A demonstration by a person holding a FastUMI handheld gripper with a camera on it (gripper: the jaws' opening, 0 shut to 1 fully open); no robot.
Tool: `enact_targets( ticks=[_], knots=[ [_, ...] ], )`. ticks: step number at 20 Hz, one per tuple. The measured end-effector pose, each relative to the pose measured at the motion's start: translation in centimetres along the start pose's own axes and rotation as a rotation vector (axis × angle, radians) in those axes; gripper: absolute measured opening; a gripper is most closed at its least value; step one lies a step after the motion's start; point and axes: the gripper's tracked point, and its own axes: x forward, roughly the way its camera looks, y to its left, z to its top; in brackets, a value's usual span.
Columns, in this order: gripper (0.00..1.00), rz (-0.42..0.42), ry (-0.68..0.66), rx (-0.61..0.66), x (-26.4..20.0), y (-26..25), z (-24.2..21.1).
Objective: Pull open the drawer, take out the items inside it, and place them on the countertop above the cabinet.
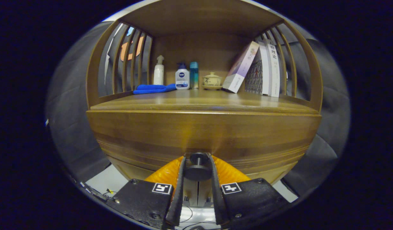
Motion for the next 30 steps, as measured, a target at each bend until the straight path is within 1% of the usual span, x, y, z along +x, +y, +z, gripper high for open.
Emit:
enact_targets(
  ticks=[2, 5, 9, 21, 24, 25, 30],
  knots=[
    [0.38, -0.002, -0.002, -0.002, -0.1, -0.1, 0.0],
    [0.35, -0.009, 0.003, 0.02, -1.3, -0.2, -0.4],
    [0.35, 0.002, 0.001, 0.028, -3.8, -0.1, -1.5],
    [0.35, 0.06, 0.017, 0.006, -13.2, -0.1, -5.3],
    [0.35, 0.083, 0.048, 0.012, -15.1, -0.2, -7.0],
    [0.35, 0.091, 0.029, 0.017, -15.8, -0.1, -6.9],
    [0.35, 0.126, 0.042, -0.026, -18.7, -0.3, -8.9]
  ],
)
